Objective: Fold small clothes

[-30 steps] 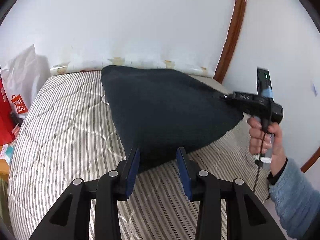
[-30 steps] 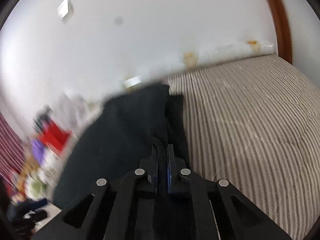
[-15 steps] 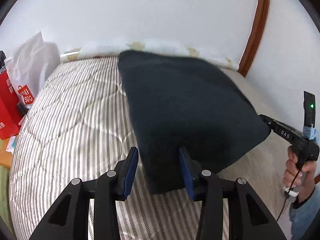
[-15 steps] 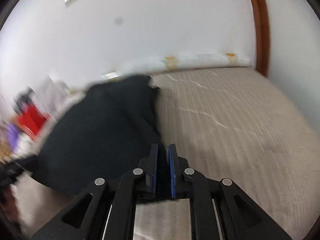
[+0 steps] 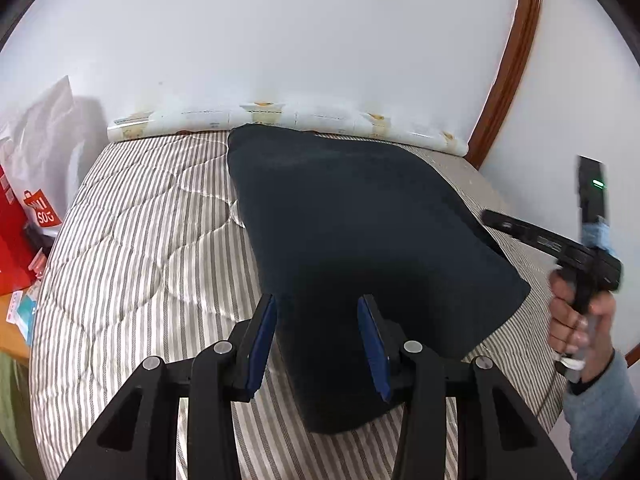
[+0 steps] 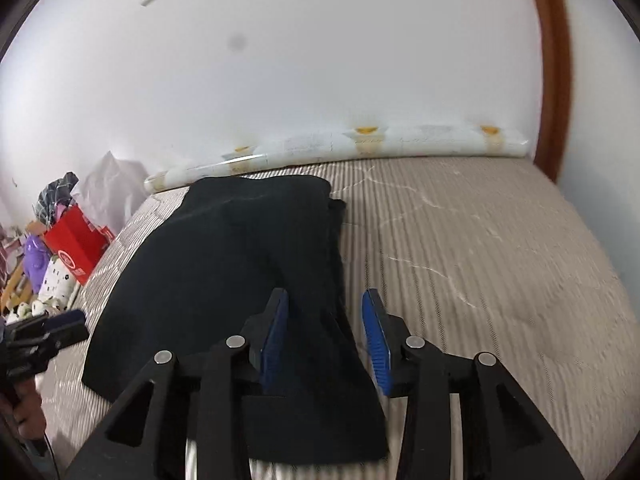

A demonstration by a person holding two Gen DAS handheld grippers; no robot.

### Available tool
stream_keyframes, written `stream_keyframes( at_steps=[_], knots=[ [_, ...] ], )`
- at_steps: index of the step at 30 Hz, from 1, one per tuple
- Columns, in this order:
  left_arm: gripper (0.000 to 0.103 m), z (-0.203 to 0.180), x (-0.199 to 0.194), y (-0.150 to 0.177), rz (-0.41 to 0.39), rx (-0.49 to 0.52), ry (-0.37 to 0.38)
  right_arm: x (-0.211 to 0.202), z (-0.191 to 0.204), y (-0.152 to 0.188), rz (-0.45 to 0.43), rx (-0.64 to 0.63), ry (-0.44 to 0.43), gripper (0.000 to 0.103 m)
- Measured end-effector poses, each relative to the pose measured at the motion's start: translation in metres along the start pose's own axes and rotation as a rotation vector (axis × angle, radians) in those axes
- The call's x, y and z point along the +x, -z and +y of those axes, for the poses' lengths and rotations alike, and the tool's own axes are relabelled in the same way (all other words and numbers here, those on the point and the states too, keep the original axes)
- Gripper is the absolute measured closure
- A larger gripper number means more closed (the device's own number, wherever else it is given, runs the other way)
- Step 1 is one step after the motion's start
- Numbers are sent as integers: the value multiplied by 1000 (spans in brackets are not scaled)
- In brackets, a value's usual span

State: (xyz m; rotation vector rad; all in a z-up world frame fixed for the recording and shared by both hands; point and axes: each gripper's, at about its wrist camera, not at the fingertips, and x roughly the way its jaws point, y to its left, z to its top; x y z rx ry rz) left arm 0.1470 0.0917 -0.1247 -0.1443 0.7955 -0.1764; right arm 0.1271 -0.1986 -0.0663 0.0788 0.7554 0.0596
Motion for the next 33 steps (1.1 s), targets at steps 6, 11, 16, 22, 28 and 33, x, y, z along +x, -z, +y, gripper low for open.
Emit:
stream_keyframes(
  at_steps=[6,11,16,22,28,33],
  knots=[
    [62,6,22,2,56,-2,13,75,-7,-19,203,67,-94,93],
    [60,13,22,-4,46,2,26,54,-36,-26,88,159,5,103],
    [60,22,23,-23,21,1,-6,38,-41,-49,62,137,14,98],
    [60,30,33,-45,19,-12,-16,64,-2,-94,111,7,-32,56],
    [60,34,48,-50,41,-30,60,138,9,-116,247,19,-31,56],
    [59,35,59,-46,56,-33,78,176,4,-120,327,86,-106,89]
  ],
)
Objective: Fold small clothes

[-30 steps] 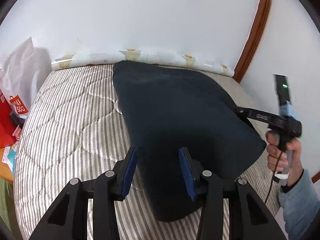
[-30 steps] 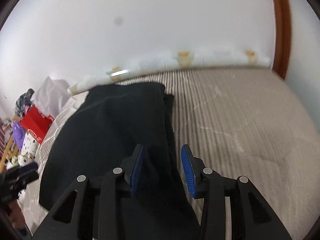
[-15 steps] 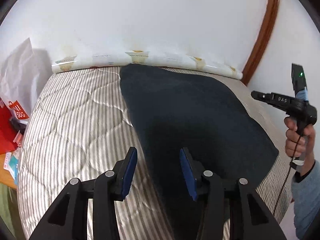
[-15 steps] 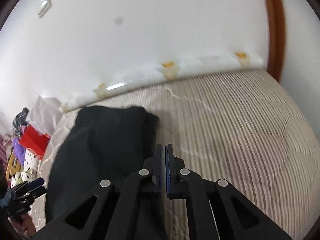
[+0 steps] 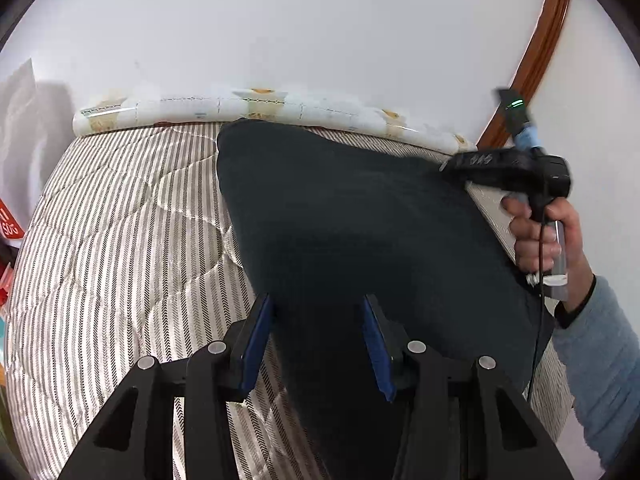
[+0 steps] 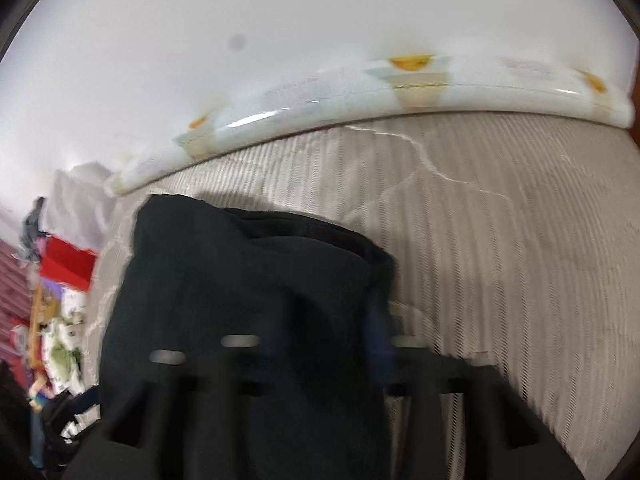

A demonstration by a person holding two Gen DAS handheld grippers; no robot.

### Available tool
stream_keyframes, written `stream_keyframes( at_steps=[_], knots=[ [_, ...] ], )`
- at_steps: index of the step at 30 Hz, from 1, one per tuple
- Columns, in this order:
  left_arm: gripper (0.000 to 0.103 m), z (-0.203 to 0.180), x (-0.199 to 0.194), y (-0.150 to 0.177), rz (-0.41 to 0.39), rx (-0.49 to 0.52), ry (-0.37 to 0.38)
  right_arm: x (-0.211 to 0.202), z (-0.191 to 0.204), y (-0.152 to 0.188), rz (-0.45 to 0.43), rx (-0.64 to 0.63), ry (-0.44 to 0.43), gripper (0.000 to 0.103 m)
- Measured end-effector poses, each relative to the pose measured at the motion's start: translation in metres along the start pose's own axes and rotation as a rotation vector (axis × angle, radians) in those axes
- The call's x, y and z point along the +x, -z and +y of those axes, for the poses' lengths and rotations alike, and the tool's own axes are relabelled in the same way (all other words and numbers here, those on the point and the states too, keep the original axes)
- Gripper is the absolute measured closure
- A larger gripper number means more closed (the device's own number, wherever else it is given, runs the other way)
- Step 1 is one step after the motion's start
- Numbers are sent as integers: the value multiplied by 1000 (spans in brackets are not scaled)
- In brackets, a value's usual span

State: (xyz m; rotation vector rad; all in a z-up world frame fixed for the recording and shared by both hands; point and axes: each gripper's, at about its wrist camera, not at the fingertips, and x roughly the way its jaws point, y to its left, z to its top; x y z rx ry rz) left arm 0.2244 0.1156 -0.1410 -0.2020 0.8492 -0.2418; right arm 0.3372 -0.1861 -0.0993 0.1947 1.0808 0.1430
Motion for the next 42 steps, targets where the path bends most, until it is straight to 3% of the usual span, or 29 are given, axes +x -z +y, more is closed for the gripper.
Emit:
stream_keyframes(
  at_steps=[2,3,7,10,12,16,22,24,25,26,33,39,42],
  knots=[
    [59,-1,1,1,1,-7,2,-24,3,0,-163,-62,-19,93],
    [59,-3,1,1,0,0,-4,-28,1,0,-191,-51,-42,93],
    [59,-5,-3,2,3,1,-14,-8,-10,-3,-83,38,-44,88],
    [59,-7,-8,7,3,7,-17,-28,-10,6,-118,31,4,84],
    [59,-10,-14,11,-4,13,-22,-51,-8,23,-140,5,32,83],
    [59,-17,-29,22,-15,8,-12,-83,-11,68,-124,-36,8,67],
    [59,-32,-40,40,0,5,0,-102,-31,130,-121,-5,-43,64],
    [59,-36,-42,41,3,-21,-19,-95,-38,138,-111,28,-43,72],
    [59,-39,-43,41,7,-26,-21,-90,-41,142,-105,41,-57,96],
    [59,-42,-46,40,8,-21,-31,-85,-44,147,-100,50,-105,100],
    [59,-50,-69,37,19,-25,-109,-113,-43,152,-221,84,-113,100],
    [59,-50,-68,37,-21,-35,-101,-116,-35,165,-259,81,-32,100],
    [59,-50,-62,37,-24,-68,-82,-122,-38,170,-293,95,59,95]
  ],
)
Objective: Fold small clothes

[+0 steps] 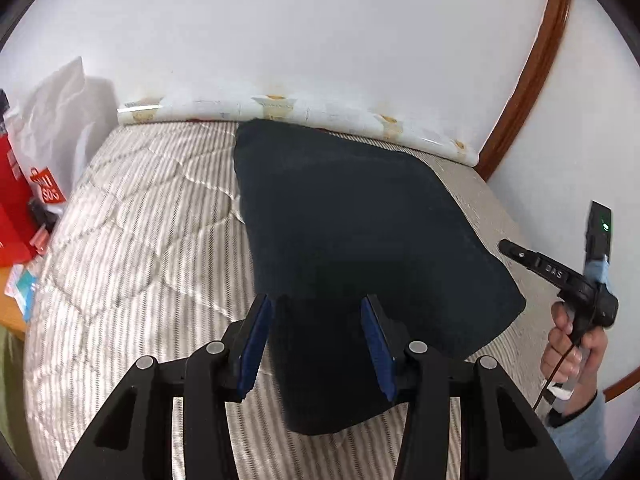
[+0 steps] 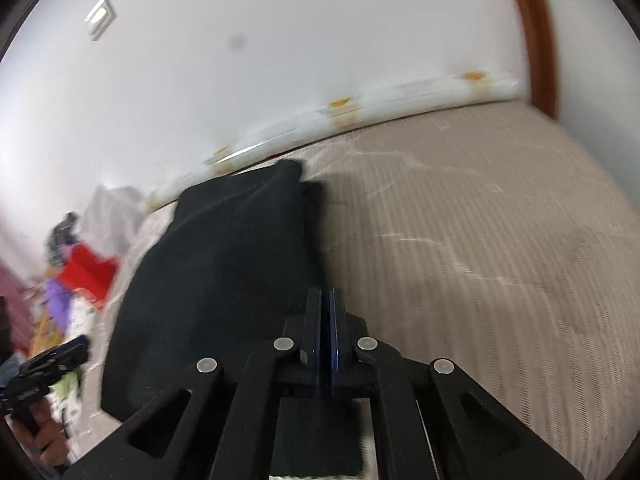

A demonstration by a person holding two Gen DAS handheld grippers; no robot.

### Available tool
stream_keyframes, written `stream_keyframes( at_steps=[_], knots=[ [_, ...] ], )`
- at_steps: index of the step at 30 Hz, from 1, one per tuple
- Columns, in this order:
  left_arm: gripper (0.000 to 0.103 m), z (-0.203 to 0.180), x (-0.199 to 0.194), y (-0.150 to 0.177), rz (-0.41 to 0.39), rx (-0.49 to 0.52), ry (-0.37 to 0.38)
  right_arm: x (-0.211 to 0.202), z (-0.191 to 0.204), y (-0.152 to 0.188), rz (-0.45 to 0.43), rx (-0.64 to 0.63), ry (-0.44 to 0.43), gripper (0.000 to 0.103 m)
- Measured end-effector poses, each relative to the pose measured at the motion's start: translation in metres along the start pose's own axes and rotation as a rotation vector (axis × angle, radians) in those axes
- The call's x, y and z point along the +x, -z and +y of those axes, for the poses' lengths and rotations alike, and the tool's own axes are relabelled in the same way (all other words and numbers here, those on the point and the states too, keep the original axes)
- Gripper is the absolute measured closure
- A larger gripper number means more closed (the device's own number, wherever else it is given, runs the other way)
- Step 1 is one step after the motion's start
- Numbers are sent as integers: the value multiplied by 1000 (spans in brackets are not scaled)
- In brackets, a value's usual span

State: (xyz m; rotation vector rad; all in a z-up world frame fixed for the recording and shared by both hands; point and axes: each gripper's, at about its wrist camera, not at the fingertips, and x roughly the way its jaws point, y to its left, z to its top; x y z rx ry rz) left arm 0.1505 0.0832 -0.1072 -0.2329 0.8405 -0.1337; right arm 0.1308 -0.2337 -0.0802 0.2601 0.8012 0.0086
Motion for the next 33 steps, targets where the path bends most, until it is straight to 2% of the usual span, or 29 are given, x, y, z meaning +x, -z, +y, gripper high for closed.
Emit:
stream_keyframes(
  at_steps=[5,8,12,17,23,33],
  knots=[
    [59,-12,10,4,-12,24,-18,-29,13,12,-88,-92,92,94],
    [59,-16,15,8,-6,23,-16,-34,33,25,-101,-144,103,90],
    [59,-21,15,14,-17,44,-49,-28,50,38,-63,-206,122,87],
    [59,-19,8,25,-13,68,-86,-19,44,50,-4,-205,191,85],
    [59,-2,4,40,23,6,-41,-23,47,59,13,-193,246,82],
    [59,2,-8,55,18,-14,-34,-22,54,68,45,-251,292,79]
  ],
)
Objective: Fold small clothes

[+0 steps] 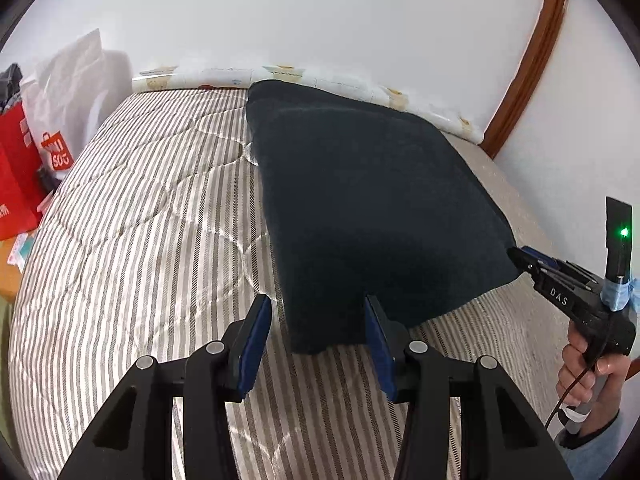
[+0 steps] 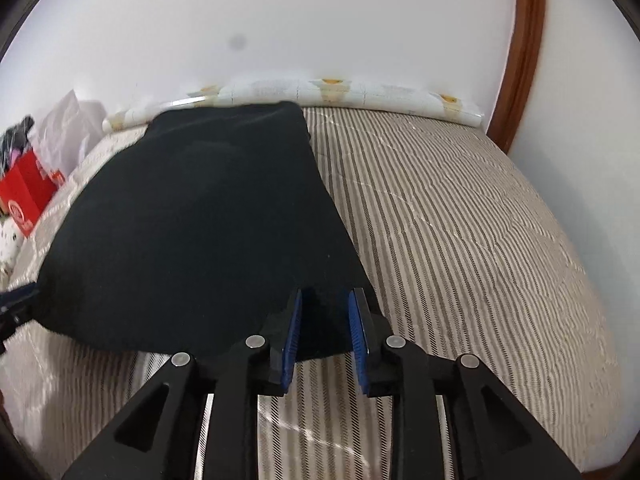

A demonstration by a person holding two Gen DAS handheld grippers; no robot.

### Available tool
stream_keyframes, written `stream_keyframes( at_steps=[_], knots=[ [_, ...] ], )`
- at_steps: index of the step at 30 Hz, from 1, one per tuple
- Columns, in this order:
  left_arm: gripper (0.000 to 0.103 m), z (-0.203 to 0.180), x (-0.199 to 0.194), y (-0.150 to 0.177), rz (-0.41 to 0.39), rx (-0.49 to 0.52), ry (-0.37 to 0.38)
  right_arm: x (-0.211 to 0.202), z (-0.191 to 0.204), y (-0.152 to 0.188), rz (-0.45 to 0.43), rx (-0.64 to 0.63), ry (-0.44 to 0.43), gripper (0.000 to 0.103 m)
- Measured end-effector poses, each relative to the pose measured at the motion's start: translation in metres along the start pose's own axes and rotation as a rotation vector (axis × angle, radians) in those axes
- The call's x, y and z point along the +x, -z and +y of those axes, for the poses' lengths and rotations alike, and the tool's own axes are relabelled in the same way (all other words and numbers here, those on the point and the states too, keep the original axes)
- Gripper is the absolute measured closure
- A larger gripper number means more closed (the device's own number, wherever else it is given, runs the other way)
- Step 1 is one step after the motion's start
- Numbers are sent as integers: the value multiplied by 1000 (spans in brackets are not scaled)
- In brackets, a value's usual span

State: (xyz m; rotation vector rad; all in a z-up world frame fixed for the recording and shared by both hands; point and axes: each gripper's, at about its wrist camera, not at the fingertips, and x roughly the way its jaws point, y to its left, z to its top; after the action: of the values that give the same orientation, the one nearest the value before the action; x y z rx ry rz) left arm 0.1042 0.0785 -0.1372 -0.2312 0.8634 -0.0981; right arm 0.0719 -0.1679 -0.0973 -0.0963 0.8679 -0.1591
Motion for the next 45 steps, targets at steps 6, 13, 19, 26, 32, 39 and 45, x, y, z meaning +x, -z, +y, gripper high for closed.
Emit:
stream_keyframes(
  at_steps=[6,13,19,26,32,39,45],
  knots=[
    [59,-4,-29,8,-44,-14,-10,-34,-7,0,-18,56,-11,76],
    [50,-22,-66,18,-82,0,-45,-90,-8,12,-73,94,-6,53],
    [37,-43,-109,35,-152,30,-65,-139,-12,26,-97,85,14,50],
    [26,-62,-153,52,-197,58,-77,-199,-10,52,-186,79,87,11],
    [20,-80,-178,70,-239,89,-123,-231,-20,73,-202,93,123,6],
    [18,-95,-192,74,-279,115,-143,-244,-40,87,-175,125,123,6],
    [17,-100,-192,74,-278,112,-140,-247,-45,90,-181,129,145,6]
  ],
)
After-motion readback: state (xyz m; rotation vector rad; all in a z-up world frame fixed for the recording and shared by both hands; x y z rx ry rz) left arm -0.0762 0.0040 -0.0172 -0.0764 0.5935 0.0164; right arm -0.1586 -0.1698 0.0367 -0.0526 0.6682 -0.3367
